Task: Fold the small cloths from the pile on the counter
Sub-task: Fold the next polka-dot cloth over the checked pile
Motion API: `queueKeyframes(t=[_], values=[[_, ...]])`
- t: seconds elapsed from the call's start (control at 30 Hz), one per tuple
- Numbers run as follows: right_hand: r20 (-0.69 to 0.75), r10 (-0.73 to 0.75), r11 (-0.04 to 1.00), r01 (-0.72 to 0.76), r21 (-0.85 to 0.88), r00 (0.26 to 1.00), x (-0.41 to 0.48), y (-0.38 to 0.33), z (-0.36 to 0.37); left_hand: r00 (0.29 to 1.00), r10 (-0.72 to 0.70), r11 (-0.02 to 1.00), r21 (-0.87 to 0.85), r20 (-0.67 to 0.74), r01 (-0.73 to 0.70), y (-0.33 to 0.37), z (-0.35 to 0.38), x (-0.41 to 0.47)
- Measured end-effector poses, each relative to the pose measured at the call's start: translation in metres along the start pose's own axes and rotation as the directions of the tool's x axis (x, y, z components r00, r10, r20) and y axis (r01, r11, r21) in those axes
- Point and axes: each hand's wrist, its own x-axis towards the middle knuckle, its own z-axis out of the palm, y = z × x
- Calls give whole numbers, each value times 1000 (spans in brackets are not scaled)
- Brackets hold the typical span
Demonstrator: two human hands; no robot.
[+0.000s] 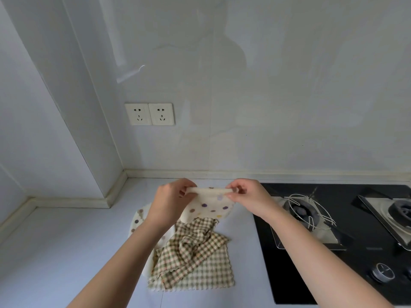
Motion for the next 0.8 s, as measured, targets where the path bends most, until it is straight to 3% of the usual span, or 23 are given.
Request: queueKeyframes(t=[0.07,0.13,0.23,0.4,0.57,0.8], values=[[8,-89,969,89,-230,996,-2,-3,-1,988,154,986,60,18,-155,2,-1,0],[131,-129,940,164,-299,983,-6,-12,3,962,264,961,65,67,-268,8,0,2],[206,-123,971,161,-178,971,-10,-24,18,956,270,962,-11,116,-271,21,0,5],[150,-21,998,11,69,988,-10,-13,16,976,37,976,-217,216,11,17,-8,-11],[145,-16,964,-24,264,989,-14,-1,10,976,109,975,-211,188,-68,-3,-14,-28],[161,-73,962,27,272,984,-13,-2,11,986,133,985,-126,102,-120,4,-21,-24]])
